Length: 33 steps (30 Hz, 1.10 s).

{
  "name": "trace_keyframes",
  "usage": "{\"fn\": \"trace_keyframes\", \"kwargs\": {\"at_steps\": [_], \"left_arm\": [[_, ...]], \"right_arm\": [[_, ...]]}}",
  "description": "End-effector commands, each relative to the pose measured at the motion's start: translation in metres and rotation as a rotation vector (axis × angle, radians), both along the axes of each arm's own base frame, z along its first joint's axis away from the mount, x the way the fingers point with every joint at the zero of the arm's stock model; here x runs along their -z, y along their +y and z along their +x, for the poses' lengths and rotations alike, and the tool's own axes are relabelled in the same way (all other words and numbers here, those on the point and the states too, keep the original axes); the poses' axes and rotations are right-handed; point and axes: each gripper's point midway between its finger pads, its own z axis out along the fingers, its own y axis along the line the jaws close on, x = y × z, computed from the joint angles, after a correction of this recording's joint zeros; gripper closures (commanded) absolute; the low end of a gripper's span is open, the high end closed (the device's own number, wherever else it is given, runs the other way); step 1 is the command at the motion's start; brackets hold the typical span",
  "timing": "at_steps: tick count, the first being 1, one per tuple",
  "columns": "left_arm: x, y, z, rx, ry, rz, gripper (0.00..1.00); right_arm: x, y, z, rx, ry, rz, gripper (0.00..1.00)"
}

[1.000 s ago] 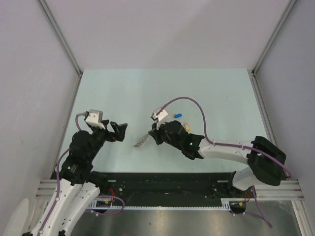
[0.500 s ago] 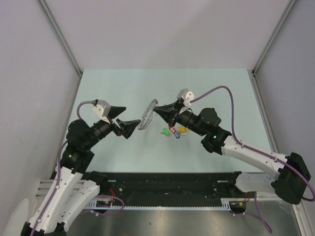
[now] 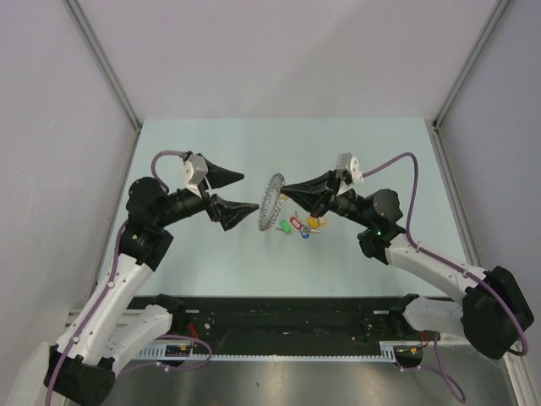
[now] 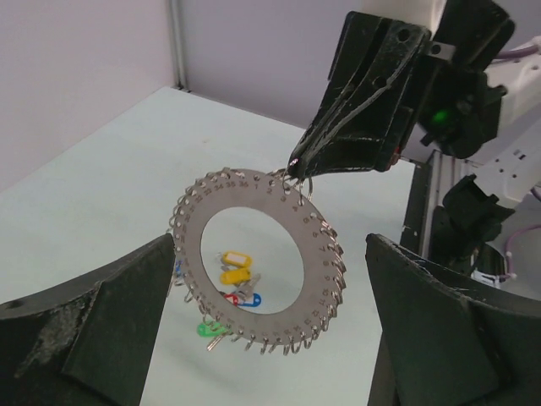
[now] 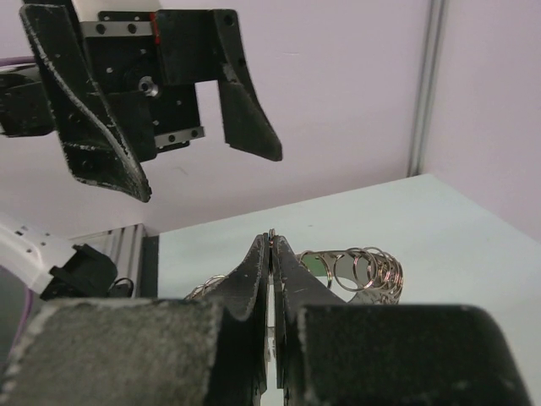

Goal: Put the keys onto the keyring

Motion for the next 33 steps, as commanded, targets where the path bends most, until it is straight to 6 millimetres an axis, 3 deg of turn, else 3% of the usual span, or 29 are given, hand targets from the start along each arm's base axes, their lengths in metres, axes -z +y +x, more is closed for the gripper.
{"fn": "trace_keyframes", "kwargs": {"at_steps": [1, 10, 18, 29, 33], "left_arm": [[-0.028, -0.009, -0.017, 0.132, -0.108, -0.012, 0.01], [-0.017, -0.017, -0.022, 0.219, -0.115, 0.002, 0.1], [0.008, -0.027, -0.038, 0.357, -0.105, 0.029, 0.34], [0.033, -0.03, -0.027, 0.319, -0.023, 0.06, 0.62], [0.037, -0.031, -0.023, 0.31, -0.003, 0.068, 0.68]], "right_arm": [[-0.037, -0.002, -0.033, -0.145, -0.156, 0.103, 1.0], [-0.029, 0.005, -0.048, -0.263, -0.19, 0.083, 1.0], [-0.015, 0.014, -0.05, -0.318, -0.175, 0.071, 1.0], [-0.01, 0.024, -0.042, -0.336, -0.167, 0.068, 1.0], [-0.011, 0.025, -0.042, -0.339, -0.17, 0.071, 1.0]]}}
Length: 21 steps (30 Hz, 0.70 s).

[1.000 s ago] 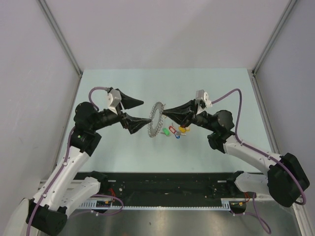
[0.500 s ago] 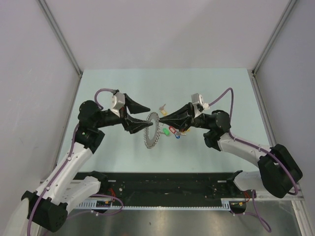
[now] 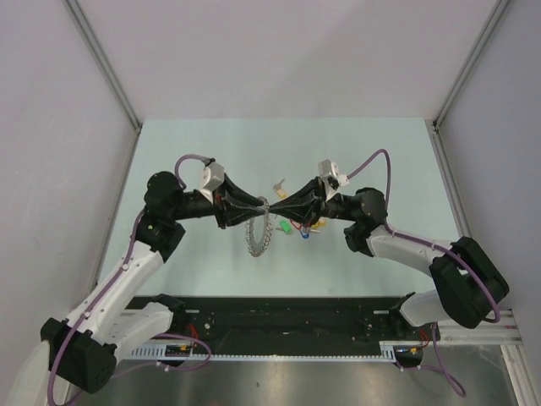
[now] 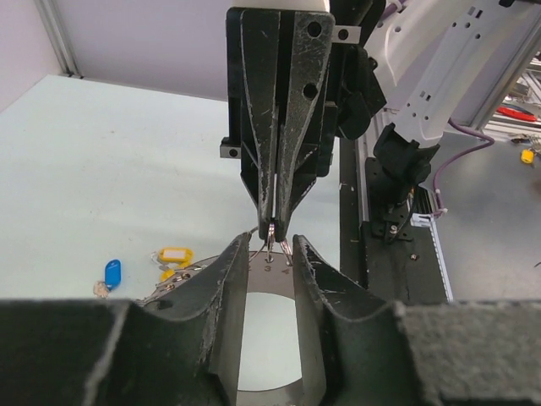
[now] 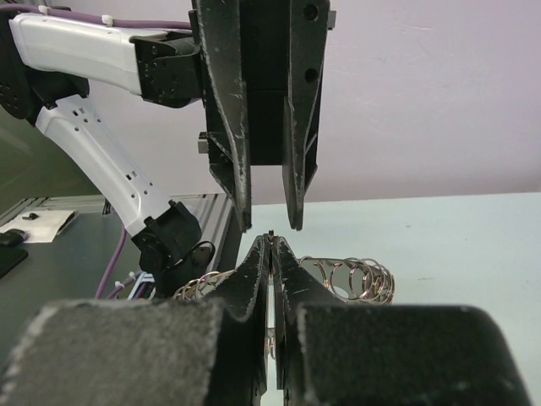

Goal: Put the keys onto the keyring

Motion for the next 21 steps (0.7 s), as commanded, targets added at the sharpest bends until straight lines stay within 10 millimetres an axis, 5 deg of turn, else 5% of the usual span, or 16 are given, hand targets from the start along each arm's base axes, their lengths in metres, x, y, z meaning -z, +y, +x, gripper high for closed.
{"fn": "trace_keyframes", "kwargs": {"at_steps": [1, 21], "left_arm": [[0.009, -0.002, 0.002, 0.009, -0.015, 0.026, 0.69], [0.018, -0.008, 0.002, 0.027, 0.036, 0.052, 0.75]], "right_arm": [[-0.041, -0.004, -0.009, -0.012, -0.137, 0.113, 1.0], [-0.038, -0.002, -0.01, -0.021, -0.139, 0.106, 1.0]]}}
